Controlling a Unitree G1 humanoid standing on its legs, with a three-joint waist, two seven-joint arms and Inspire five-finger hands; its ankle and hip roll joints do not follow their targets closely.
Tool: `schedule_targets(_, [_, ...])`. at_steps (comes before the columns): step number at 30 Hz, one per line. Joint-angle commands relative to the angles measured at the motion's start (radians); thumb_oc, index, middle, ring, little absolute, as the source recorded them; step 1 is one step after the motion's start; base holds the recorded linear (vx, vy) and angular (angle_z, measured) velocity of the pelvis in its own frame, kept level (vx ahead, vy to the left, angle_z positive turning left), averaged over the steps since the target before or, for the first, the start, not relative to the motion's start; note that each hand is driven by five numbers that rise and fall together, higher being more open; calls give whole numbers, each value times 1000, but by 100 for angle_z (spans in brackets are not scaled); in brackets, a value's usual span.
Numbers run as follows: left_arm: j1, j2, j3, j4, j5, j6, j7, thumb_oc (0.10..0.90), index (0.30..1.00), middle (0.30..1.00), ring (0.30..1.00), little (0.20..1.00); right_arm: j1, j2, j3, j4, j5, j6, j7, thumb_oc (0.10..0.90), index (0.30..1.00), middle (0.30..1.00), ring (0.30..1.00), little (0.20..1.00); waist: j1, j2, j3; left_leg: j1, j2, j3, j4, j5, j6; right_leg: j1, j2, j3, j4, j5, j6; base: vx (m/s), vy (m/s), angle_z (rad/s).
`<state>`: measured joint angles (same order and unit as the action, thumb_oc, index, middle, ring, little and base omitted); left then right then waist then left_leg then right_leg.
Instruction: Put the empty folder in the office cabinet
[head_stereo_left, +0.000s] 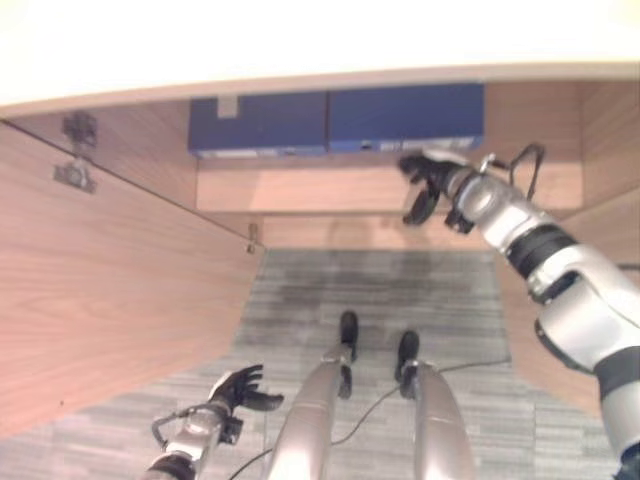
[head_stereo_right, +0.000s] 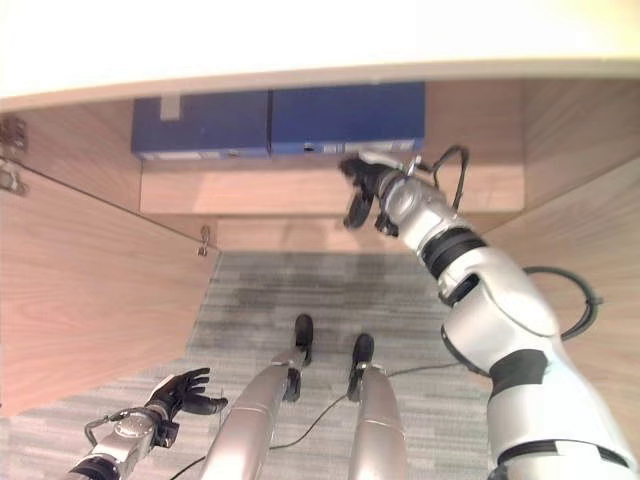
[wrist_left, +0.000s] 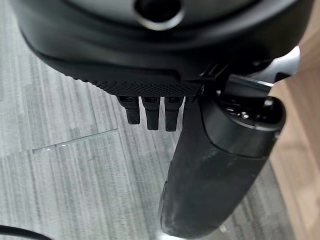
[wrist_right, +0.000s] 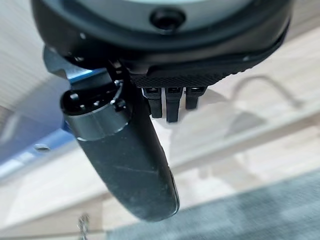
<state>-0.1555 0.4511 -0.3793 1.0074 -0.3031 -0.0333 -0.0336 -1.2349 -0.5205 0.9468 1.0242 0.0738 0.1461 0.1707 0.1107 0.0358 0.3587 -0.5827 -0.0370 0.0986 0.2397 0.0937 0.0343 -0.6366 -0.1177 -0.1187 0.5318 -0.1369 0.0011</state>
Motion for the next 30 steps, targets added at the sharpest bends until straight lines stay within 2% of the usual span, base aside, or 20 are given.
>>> schedule_targets(1, [79,14,10,111,54,2,-5,800,900,900,900,900,13,-39,-13,12,-28,-4,17,800,900,900,900,900,1,-14,-25,102,25,-49,-49,-94,-40,134,-16,-49,-175,51,42,26,-48,-1])
schedule_targets(4, [96,-10,24,152,84,0,-12,800,900,900,900,900,78,-12,-46,5,-28,-9,29,800,900,900,900,900,-3,-25,-45,181,33,-52,-87,-84,-48,230,-5,-56,-250,63,50,73,-66,-1])
schedule_targets(6, [121,-35,42,189,135,6,-20,800,900,900,900,900,155,22,-68,-46,-44,-15,53,800,900,900,900,900,-11,-40,-83,284,46,-51,-144,-67,-59,342,9,-69,-337,80,62,127,-93,0])
schedule_targets(12, [149,-60,60,228,200,13,-29,800,900,900,900,900,241,79,-92,-101,-38,-26,77,800,900,900,900,900,-10,-46,-139,378,52,-46,-217,-41,-65,436,23,-83,-411,98,71,51,-36,-2])
schedule_targets(15, [165,-64,78,252,256,16,-20,800,900,900,900,900,317,78,-117,-207,12,-33,87,800,900,900,900,900,-16,-45,-174,437,54,-33,-271,-24,-67,482,33,-83,-445,111,78,55,20,0])
schedule_targets(17, [187,-56,107,285,326,17,-1,800,900,900,900,900,484,60,-207,-331,203,-62,68,800,900,900,900,900,-35,-43,-222,494,54,-16,-319,-15,-71,530,43,-79,-484,126,88,70,82,-6])
schedule_targets(18, [188,-56,106,285,326,17,-1,800,900,900,900,900,487,59,-208,-333,204,-61,67,800,900,900,900,900,-34,-43,-222,495,54,-15,-319,-16,-71,532,43,-78,-485,127,88,63,93,-5])
schedule_targets(19, [144,-70,85,302,341,32,20,800,900,900,900,900,550,72,-232,-372,279,-74,66,800,900,900,900,900,-54,-41,-234,512,55,-6,-324,-22,-72,544,45,-68,-490,131,92,72,76,-7])
schedule_targets(20, [119,-88,87,298,345,29,22,800,900,900,900,900,621,58,-267,-389,278,-78,41,800,900,900,900,900,-66,-37,-248,523,54,-2,-326,-28,-69,555,46,-64,-497,132,94,94,101,-13])
schedule_targets(21, [114,-113,93,290,350,20,42,800,900,900,900,900,701,52,-331,-411,308,-110,27,800,900,900,900,900,-83,-43,-258,537,55,4,-327,-34,-68,568,50,-52,-503,131,93,88,75,-16])
schedule_targets(23, [107,-148,118,281,333,20,58,800,900,900,900,900,847,46,-431,-451,359,-131,-7,800,900,900,900,900,-99,-53,-278,545,53,4,-314,-43,-66,576,55,-26,-510,135,94,76,63,-27])
schedule_targets(26, [103,-182,131,275,306,4,72,800,900,900,900,900,1009,68,-539,-447,350,-152,-32,800,900,900,900,900,-110,-75,-302,562,42,-96,-304,-69,-67,581,59,27,-540,156,104,64,51,-55])
schedule_targets(27, [92,-196,125,279,310,3,82,800,900,900,900,900,1059,86,-575,-425,361,-161,-49,800,900,900,900,900,-122,-76,-316,573,39,-111,-318,-72,-64,588,62,41,-552,160,107,97,66,-75])
schedule_targets(30, [100,-220,107,286,330,2,84,800,900,900,900,900,1142,114,-629,-385,365,-171,-67,800,900,900,900,900,-139,-72,-349,599,38,-92,-327,-93,-59,616,66,54,-581,159,113,93,90,-50])
